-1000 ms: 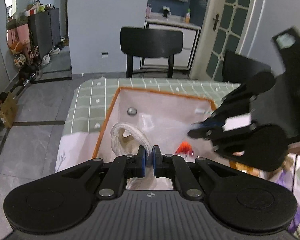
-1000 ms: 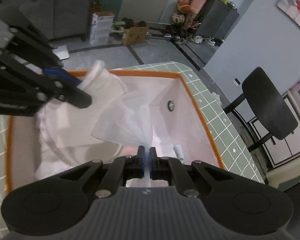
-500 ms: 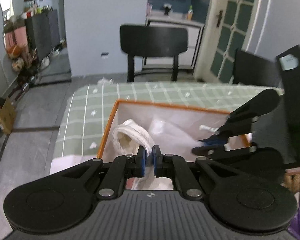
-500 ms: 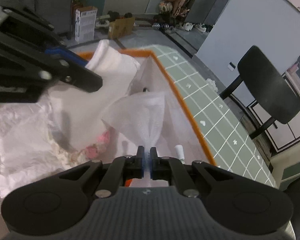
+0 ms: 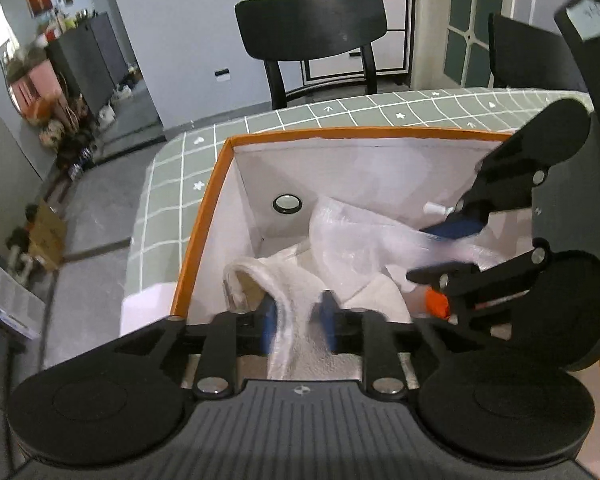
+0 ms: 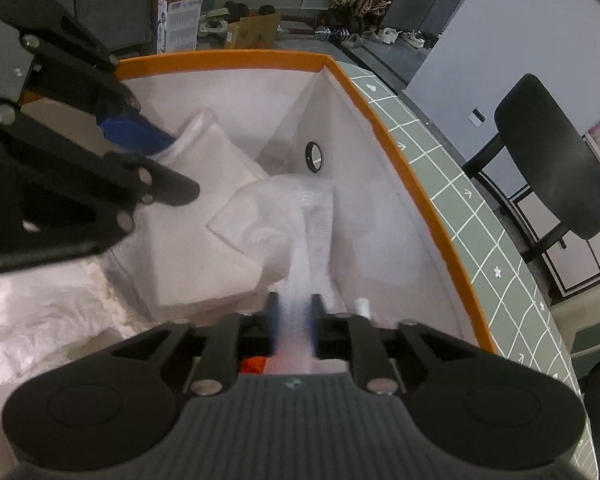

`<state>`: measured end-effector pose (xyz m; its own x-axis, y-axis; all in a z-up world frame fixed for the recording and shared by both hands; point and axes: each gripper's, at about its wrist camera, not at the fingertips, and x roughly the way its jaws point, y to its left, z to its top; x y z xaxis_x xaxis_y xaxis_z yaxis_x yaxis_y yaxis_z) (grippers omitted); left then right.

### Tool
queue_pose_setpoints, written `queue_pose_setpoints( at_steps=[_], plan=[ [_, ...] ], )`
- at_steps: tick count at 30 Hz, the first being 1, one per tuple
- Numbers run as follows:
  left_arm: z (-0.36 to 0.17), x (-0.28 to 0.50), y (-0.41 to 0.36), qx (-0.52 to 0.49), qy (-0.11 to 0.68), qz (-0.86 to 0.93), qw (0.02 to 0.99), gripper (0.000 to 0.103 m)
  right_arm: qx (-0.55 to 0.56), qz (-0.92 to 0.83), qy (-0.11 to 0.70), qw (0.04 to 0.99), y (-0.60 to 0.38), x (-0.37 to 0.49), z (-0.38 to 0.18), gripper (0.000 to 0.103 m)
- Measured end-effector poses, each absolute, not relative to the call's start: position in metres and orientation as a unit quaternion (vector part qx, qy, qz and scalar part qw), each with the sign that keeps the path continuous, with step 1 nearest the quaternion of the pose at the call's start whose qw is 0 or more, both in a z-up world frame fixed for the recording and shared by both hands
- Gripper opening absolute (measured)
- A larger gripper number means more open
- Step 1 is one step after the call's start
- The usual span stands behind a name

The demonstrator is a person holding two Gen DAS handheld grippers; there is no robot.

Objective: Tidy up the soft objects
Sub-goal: 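Open both grippers to release the mitten and plastic bag into the box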

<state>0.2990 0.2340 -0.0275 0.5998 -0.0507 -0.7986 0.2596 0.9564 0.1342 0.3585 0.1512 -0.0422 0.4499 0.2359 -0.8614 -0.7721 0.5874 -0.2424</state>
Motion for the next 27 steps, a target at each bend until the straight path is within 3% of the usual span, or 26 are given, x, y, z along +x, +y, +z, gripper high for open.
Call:
queue_pose_setpoints(
  at_steps=[3,5,27],
  plan=[
    [-0.026,0.297,0.23,0.123,0.437,-0.087,0.887,0.056,-0.319,0.32,0.415,0.789,0.15,0.357,-0.04,0.034],
    [-0.021,0.293,0.229,0.114,0.431,-0.09,0.89,0.063,-0.314,0.32,0.412,0.793,0.147,0.355,-0.035,0.038],
    [0.012,0.251,0.241,0.105,0.41,-0.085,0.902,0.063,-0.312,0.319,0.389,0.806,0.141,0.303,0.005,0.043]
  ],
)
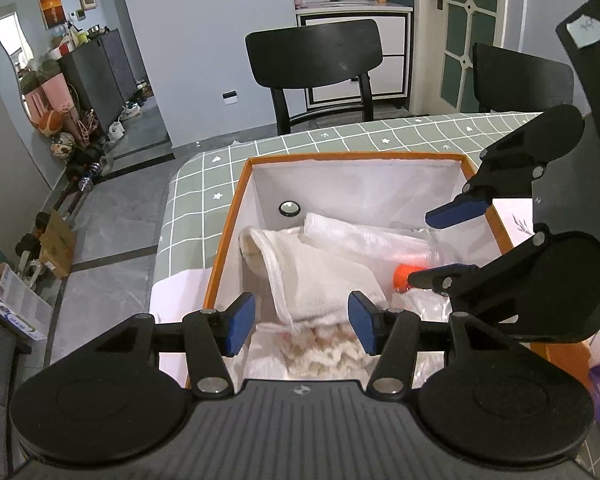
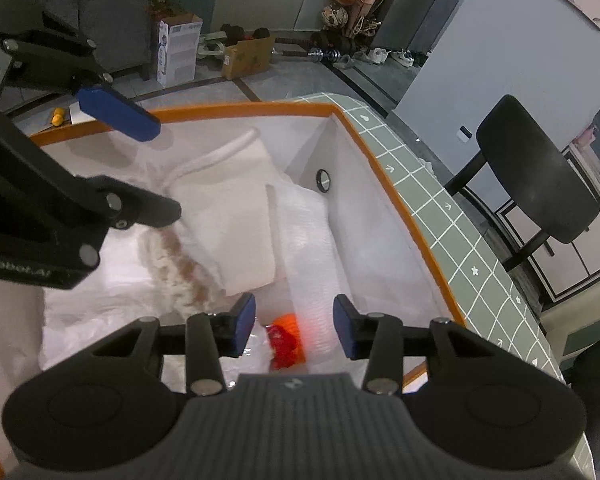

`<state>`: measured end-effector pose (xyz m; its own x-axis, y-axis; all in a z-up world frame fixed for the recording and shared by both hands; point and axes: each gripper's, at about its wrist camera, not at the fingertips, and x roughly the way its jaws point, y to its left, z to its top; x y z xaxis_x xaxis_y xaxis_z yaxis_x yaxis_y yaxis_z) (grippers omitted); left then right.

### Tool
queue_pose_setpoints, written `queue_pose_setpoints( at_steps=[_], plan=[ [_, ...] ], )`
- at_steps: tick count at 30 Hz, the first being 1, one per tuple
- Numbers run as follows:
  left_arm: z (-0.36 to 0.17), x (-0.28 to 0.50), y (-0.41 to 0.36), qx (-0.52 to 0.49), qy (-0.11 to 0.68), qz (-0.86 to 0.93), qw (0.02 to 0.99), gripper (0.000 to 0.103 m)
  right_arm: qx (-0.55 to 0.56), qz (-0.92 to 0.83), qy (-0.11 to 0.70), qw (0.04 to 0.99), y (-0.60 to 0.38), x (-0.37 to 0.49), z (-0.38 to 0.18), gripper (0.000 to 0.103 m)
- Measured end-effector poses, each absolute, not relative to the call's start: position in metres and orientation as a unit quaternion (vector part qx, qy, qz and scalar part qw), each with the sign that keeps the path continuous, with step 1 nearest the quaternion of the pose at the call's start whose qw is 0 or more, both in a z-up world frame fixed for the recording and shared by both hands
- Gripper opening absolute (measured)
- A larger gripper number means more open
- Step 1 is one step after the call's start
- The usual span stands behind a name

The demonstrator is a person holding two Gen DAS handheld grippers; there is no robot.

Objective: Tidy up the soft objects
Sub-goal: 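Open both grippers to release the mitten and plastic bag into the box, then move the left gripper to the brown sponge while the right gripper approaches the brown plush toy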

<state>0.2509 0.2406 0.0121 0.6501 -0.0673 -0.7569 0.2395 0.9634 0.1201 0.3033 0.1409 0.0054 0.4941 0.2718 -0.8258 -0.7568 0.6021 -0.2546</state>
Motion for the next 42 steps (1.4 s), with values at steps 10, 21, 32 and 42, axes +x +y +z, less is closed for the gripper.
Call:
queue_pose_setpoints(
  at_steps=[10,21,32,42],
  plan=[
    [0.022,0.228,0.238,0.101,0.402,-0.087,0.906,0.063,-0.314,0.327,0.376,0.808,0.139,0.269,0.027,0.044],
    [0.031,0.195,0.234,0.097,0.396,-0.09,0.909,0.063,-0.329,0.333,0.365,0.805,0.135,0.223,0.034,0.048],
    [0.035,0.157,0.23,0.1,0.383,-0.095,0.913,0.066,-0.329,0.349,0.357,0.802,0.131,0.178,0.041,0.05],
    [0.022,0.118,0.225,0.1,0.382,-0.109,0.912,0.066,-0.34,0.359,0.342,0.799,0.122,0.129,0.036,0.05]
  ],
)
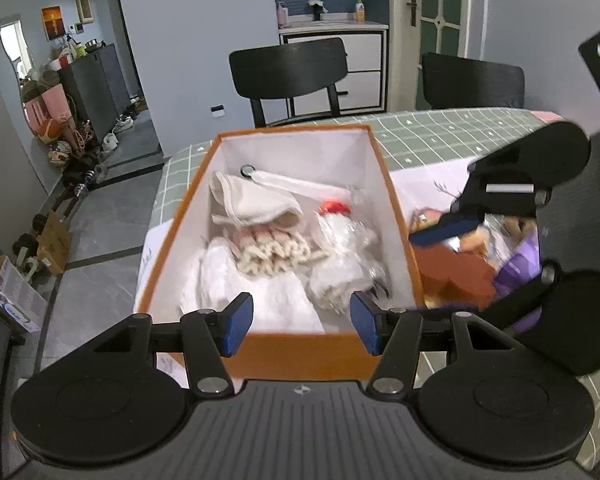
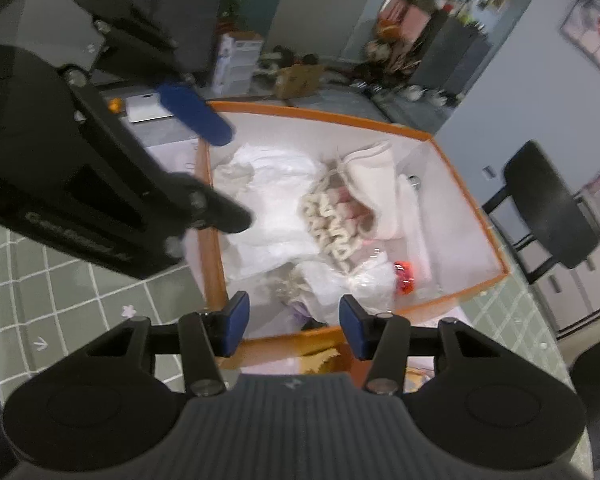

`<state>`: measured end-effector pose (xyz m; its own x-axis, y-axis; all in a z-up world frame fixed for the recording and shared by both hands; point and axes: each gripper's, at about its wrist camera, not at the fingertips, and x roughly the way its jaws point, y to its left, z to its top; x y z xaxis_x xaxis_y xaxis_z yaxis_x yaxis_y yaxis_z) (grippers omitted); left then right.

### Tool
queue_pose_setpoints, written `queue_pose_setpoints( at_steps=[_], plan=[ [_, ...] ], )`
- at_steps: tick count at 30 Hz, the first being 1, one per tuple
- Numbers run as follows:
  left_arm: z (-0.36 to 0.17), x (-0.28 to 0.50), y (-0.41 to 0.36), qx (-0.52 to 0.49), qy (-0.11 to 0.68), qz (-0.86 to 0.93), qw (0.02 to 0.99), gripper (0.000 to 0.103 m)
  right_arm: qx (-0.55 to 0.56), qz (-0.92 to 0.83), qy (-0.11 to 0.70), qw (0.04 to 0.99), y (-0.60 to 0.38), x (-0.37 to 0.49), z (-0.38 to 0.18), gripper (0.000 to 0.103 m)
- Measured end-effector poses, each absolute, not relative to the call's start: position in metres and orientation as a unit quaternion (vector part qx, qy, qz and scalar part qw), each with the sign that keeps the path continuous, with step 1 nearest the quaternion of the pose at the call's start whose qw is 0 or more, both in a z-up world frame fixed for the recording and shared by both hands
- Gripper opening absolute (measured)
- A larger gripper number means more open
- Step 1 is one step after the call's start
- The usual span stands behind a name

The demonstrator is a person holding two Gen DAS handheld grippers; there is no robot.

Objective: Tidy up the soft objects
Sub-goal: 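Move the left gripper to the brown sponge while the right gripper approaches the brown plush toy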

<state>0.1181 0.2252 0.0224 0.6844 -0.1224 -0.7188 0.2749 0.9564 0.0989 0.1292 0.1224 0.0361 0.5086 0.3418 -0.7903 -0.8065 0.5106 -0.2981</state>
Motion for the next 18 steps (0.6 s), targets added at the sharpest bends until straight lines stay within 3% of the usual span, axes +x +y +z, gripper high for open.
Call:
queue_pose_setpoints(
  at_steps=[18],
  plan=[
    [-0.013,0.055,0.205,0.094,0.39,-0.147,0.904,0.068,-0.272,0.374,0.344,0.817,0.044,0.061,0.041,0.051]
  ],
)
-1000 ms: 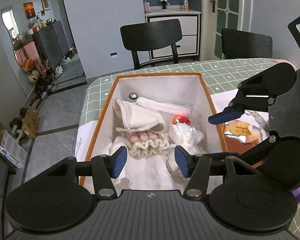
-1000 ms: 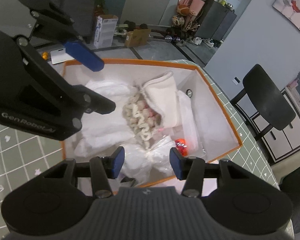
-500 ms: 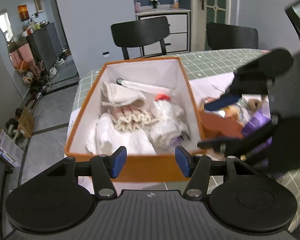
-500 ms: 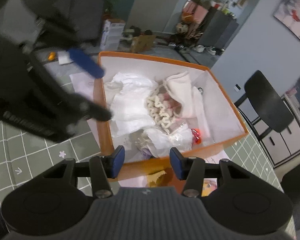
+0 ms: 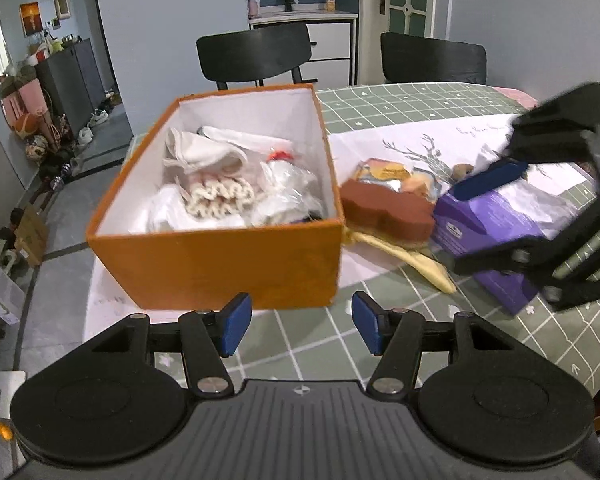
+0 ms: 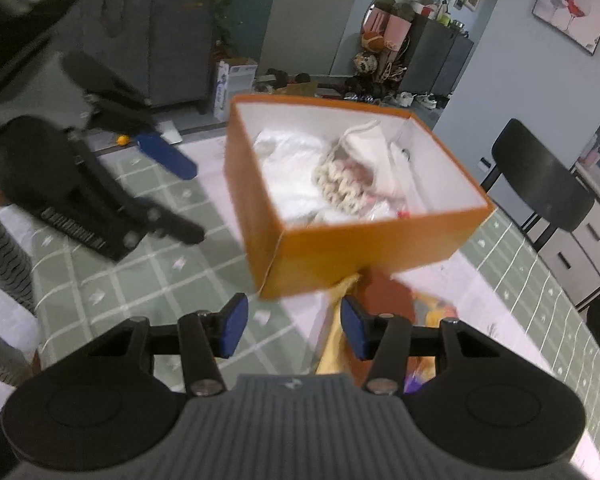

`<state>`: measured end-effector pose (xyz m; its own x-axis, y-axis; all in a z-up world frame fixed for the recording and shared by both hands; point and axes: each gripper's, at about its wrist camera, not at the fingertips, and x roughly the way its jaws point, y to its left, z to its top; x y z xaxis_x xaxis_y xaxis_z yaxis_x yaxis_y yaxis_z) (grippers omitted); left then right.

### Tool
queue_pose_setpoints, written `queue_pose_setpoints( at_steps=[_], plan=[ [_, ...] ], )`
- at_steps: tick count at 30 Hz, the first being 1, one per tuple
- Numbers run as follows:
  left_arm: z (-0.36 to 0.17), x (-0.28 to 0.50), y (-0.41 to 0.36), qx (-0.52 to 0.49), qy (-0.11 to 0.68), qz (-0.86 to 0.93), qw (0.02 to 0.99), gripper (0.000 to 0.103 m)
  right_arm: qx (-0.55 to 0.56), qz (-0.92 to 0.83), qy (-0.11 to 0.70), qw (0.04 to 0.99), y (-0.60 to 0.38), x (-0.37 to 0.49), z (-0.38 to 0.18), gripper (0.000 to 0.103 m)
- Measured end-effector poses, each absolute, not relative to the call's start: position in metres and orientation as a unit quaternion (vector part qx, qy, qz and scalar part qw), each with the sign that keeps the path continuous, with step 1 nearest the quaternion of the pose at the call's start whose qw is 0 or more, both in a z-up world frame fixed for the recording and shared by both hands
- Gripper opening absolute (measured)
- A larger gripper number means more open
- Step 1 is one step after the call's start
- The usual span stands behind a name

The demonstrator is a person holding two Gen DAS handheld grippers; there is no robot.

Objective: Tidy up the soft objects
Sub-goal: 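Move the left gripper to the brown sponge while the right gripper approaches the brown plush toy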

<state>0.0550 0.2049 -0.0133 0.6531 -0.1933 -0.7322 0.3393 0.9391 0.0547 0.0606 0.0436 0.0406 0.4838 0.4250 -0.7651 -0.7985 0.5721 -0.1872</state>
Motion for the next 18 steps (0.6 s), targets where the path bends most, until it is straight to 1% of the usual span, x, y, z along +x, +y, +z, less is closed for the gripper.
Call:
queue_pose_setpoints(
  at_steps=[4,6,9,12,18],
  plan=[
    [-0.031,0.048,0.194,0.084,0.396,-0.168,0.899,0.069,-0.255,0.384,0.356,0.813,0.016,0.035,0.036,0.052],
    [-0.042,0.047,0.187,0.089,0.405,-0.173,0.893,0.069,-0.252,0.384,0.36,0.812,0.003,0.023,0.033,0.055],
    [-0.057,0.045,0.177,0.099,0.415,-0.176,0.887,0.069,-0.246,0.384,0.367,0.811,-0.018,0.006,0.03,0.056],
    [-0.063,0.044,0.166,0.099,0.419,-0.189,0.883,0.069,-0.242,0.374,0.369,0.816,-0.04,-0.005,0.026,0.059],
    [-0.072,0.055,0.139,0.123,0.419,-0.205,0.876,0.071,-0.217,0.338,0.371,0.837,-0.088,-0.009,0.014,0.06]
  ],
)
